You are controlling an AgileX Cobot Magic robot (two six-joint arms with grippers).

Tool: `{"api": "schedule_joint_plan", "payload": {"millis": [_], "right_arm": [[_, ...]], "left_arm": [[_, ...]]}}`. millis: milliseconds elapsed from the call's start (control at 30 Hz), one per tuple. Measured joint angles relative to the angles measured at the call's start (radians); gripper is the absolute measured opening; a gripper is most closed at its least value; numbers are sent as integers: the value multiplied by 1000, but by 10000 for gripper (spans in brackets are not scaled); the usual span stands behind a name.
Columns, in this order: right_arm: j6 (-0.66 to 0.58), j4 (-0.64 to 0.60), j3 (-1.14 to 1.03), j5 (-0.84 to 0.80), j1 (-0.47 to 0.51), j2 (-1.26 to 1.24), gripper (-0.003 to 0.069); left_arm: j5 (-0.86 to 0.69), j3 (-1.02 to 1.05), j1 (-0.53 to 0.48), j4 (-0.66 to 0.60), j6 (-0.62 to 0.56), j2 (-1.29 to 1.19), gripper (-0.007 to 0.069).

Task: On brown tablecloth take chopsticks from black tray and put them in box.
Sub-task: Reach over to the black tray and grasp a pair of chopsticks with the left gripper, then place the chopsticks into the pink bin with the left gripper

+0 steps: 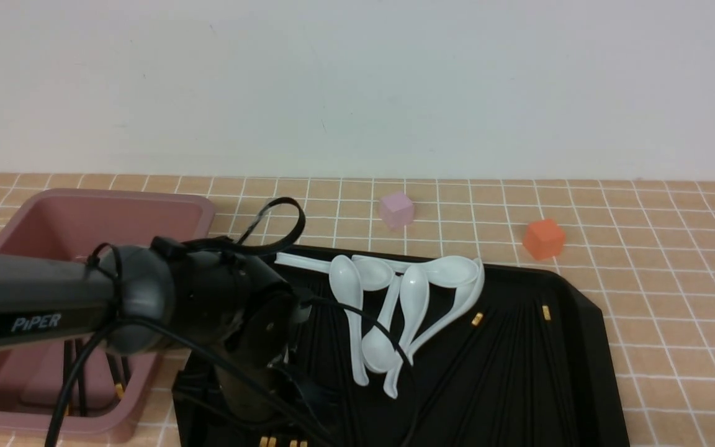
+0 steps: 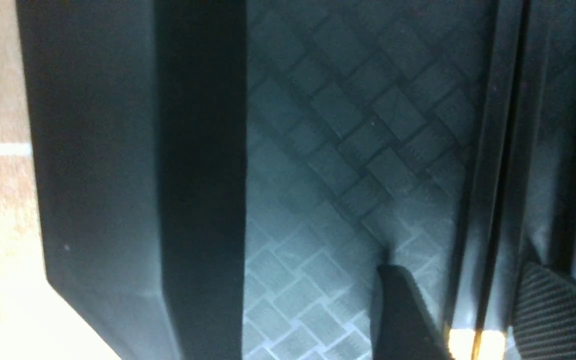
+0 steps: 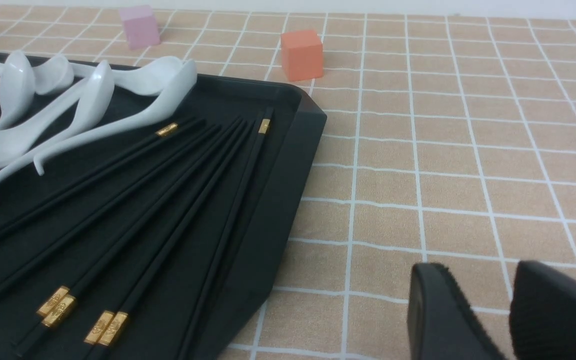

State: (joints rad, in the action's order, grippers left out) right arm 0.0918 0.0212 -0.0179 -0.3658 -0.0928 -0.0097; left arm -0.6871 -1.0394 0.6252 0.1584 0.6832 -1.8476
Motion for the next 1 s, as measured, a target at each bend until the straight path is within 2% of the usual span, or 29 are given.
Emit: {"api": "schedule_joint_plan", "payload": {"millis": [133, 167, 233, 533, 733, 867, 1000], "right_arm": [[0, 0, 0, 0, 0, 0, 240], [0, 0, 0, 0, 0, 0, 240], [0, 0, 0, 0, 0, 0, 240], [0, 0, 0, 0, 0, 0, 240], [0, 0, 0, 0, 0, 0, 240], [0, 0, 0, 0, 0, 0, 240], [0, 0, 0, 0, 0, 0, 240]], "left_arm": [[-2, -4, 1, -10, 15, -3, 227], [-2, -6, 2, -11, 15, -4, 174], [-5, -6, 6, -3, 15, -5, 116], [-36, -1, 5, 22, 15, 24, 121], [-99, -3, -6, 44, 15, 239, 121], [-142, -55, -106, 75, 3, 412, 121], [-202, -75, -299, 104, -89, 494, 121]]}}
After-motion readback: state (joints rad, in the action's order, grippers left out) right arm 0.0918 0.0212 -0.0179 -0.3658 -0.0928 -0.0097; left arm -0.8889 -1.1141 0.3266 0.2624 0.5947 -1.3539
